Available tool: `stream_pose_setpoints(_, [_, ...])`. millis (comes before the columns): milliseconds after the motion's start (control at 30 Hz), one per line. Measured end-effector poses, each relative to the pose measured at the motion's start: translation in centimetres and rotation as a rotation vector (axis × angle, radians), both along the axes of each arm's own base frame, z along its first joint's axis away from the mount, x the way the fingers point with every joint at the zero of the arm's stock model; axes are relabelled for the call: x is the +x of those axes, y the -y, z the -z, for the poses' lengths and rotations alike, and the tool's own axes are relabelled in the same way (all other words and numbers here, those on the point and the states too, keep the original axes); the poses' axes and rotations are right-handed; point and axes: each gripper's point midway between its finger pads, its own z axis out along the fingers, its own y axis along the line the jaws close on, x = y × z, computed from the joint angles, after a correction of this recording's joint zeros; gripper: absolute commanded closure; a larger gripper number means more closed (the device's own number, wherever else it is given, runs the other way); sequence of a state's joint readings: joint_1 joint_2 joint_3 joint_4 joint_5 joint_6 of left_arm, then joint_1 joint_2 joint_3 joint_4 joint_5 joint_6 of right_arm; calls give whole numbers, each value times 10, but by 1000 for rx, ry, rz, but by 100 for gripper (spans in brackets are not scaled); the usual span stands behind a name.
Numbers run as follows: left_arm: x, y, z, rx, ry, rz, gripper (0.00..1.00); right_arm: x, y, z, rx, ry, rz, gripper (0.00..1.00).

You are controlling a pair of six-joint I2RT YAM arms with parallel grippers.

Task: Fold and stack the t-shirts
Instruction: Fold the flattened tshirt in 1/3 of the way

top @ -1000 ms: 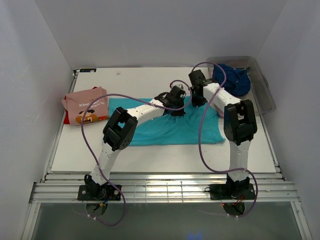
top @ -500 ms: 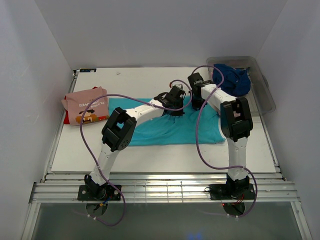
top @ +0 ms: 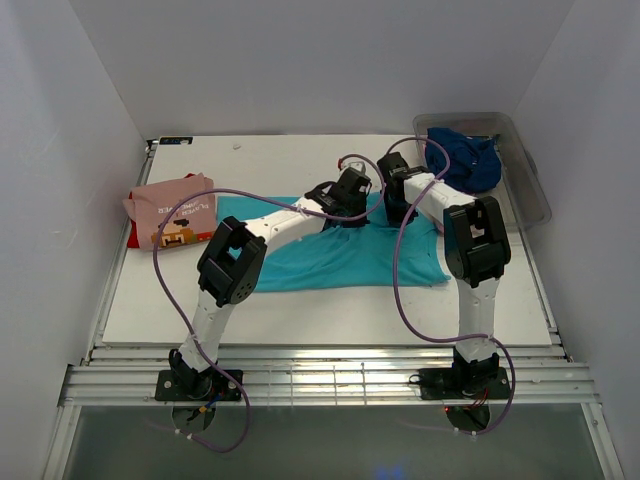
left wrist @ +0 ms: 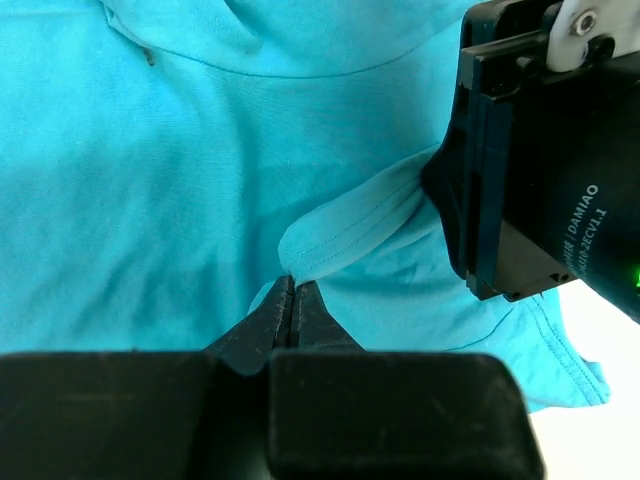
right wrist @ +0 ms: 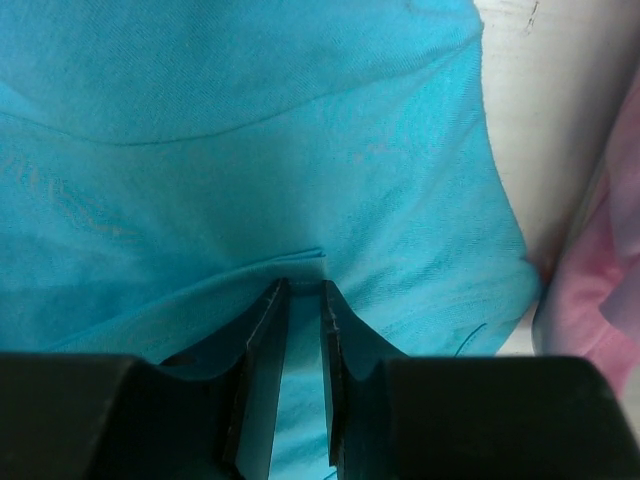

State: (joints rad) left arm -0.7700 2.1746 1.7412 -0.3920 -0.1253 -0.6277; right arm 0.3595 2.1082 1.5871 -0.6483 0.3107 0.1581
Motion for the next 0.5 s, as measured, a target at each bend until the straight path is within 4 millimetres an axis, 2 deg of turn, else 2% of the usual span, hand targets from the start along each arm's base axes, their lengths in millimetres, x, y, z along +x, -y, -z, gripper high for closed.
stream_pose_setpoints(67, [-1, 0, 1, -1, -2, 1, 99, 0, 0, 0, 1, -1, 0, 79])
stream_pose_setpoints(100, [-2, -1, 4, 3, -7, 1, 99, 0, 0, 0, 3, -1, 0, 89])
stream_pose_setpoints(133, [-3, -2, 7, 6, -14, 1, 99, 0, -1, 0, 3, -1, -2, 92])
stream_pose_setpoints(267, [-9, -6, 16, 19, -36, 3, 99, 0, -1, 0, 7, -2, 4, 92])
stream_pose_setpoints(500, [-12, -4, 19, 20, -43, 9, 99, 1, 1, -5, -1, 10, 4, 92])
